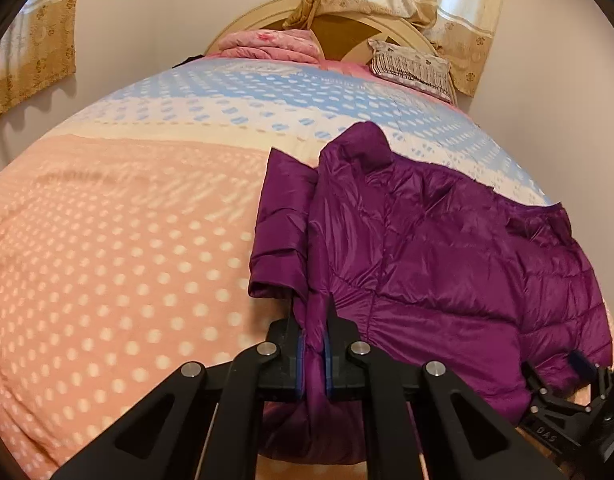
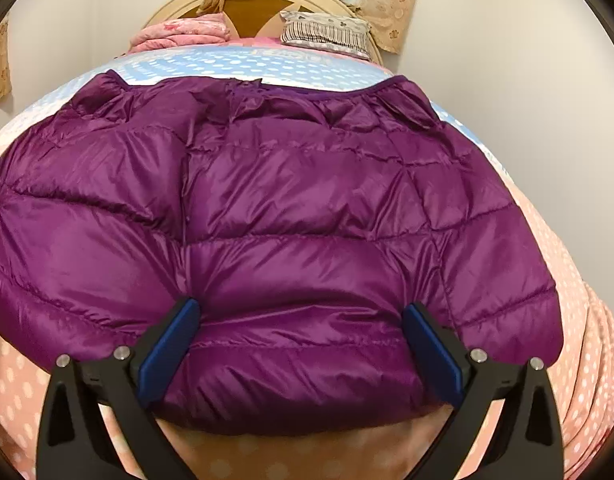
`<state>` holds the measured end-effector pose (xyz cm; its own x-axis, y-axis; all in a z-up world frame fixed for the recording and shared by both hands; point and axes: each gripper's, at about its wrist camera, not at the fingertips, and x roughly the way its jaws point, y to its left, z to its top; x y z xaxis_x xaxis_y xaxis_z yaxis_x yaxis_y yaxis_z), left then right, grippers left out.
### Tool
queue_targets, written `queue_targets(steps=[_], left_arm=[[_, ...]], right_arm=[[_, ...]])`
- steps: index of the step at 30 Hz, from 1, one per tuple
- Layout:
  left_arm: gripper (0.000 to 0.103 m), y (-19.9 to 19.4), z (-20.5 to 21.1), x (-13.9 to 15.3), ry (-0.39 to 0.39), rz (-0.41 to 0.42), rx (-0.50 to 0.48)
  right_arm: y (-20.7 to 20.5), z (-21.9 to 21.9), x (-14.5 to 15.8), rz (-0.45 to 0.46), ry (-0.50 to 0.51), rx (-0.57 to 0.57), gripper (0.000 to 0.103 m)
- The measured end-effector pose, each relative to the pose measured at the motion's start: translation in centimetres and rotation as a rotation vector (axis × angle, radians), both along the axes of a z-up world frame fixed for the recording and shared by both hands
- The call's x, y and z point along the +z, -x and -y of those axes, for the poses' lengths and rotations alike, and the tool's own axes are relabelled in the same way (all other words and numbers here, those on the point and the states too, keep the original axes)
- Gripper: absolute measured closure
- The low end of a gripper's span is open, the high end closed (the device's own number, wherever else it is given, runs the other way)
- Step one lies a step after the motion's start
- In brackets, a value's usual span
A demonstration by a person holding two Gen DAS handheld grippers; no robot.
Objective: Fold large clothes
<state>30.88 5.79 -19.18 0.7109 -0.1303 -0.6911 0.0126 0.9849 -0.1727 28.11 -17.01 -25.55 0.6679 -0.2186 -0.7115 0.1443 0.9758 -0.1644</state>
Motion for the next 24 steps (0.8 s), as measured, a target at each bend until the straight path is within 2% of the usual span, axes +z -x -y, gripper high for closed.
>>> queue_targets(steps=[4, 7, 9, 12, 14, 16, 19, 21, 24], left_arm=[[0.097, 1.7, -1.7, 1.9, -0.043, 0.032, 0.028], [0.097, 3.0, -3.8, 3.7, -0.087, 0.072, 0.052], [0.097, 3.7, -4.7, 5.4, -0.118, 0.107, 0.070], [0.098, 4.0, -4.0, 7.4, -0.153, 0.157, 0.062], [0.098, 4.3, -1.8, 9.0, -0.180, 0.206, 0.027], [0.098, 4.7, 1.2, 10.2, -0.206, 0.259, -0.021], [0.098, 5.4, 6.4, 11.6, -0.245, 0.338, -0.122], [0.098, 5.8, 11.2, 12.0, -0.266, 0.382, -0.218], [0.098, 5.8, 17.3, 11.1, -0.305, 0.412, -0.333]], right_arm=[[1.1, -2.2, 0.1, 0.005, -0.018, 0.051, 0.000], [2.0, -4.2, 0.7, 0.002, -0.069, 0.168, 0.000], [2.9, -4.0, 1.9, 0.009, -0.125, 0.229, 0.002], [4.8, -1.8, 4.1, 0.078, -0.140, 0.227, 0.002], [6.3, 1.7, 6.0, 0.131, -0.144, 0.187, 0.001], [7.2, 6.4, 7.0, 0.168, -0.123, 0.092, 0.000], [8.2, 13.2, 6.8, 0.176, -0.126, -0.069, 0.000], [9.1, 18.1, 6.3, 0.177, -0.169, -0.195, 0.000], [9.7, 22.2, 5.5, 0.171, -0.174, -0.282, 0.000]])
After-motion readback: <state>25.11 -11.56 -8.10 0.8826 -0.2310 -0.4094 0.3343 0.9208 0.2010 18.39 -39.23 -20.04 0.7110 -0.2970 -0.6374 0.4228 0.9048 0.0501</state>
